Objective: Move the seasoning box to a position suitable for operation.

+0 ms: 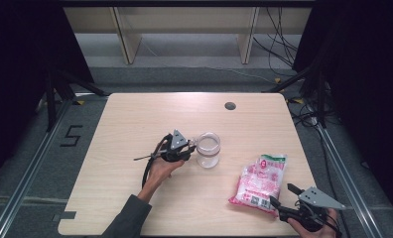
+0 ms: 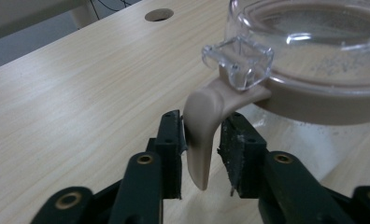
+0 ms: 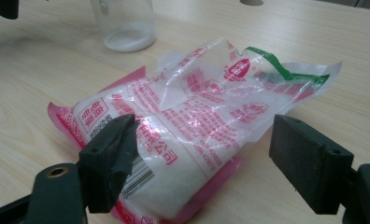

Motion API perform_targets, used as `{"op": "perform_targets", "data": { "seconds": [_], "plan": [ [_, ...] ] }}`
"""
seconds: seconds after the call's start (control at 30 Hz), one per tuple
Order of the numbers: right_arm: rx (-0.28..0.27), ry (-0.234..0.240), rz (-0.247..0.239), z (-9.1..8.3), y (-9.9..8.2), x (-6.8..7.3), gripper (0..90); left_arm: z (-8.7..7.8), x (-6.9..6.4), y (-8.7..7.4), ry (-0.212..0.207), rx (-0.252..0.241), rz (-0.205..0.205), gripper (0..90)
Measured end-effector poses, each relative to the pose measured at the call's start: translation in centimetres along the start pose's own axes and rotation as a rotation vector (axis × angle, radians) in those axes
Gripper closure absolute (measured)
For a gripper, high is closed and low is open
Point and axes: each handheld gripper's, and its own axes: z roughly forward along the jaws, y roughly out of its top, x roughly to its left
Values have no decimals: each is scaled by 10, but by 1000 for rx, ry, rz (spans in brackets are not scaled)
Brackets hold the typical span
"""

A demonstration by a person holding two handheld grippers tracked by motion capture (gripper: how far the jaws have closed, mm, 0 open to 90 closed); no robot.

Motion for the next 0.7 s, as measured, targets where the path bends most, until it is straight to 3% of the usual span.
{"op": "perform_targets", "data": {
  "seconds": [0.1, 0.13, 0.27, 0.33, 0.37, 0.43, 0.53, 0.57, 0.7],
  "plan": [
    [9, -3, 20, -1, -1, 3, 244, 3, 2, 0, 1, 0, -14, 744],
    [0, -5, -7, 0, 0, 1, 245, 4, 2, 0, 8, -13, -26, 760],
    [0, 8, -4, 0, 0, 1, 245, 2, -2, -2, 22, -20, -15, 781],
    [-5, 3, -3, 0, 0, 1, 245, -1, -5, -4, 13, -29, -8, 780],
    [10, 7, 36, -1, 0, 3, 244, -2, -7, -5, 15, -27, -5, 778],
    [-1, 3, -12, 1, -1, -1, 245, -5, -9, -8, 1, -39, -10, 776],
    [-4, 22, 0, 1, 0, 0, 245, -12, -15, -11, -14, -40, 13, 773],
    [-5, 18, -1, 0, 0, 0, 245, -13, -17, -12, -24, -45, 0, 773],
    [-5, 22, -1, 0, -1, -1, 245, -19, -21, -16, -49, -50, 13, 776]
  ]
}}
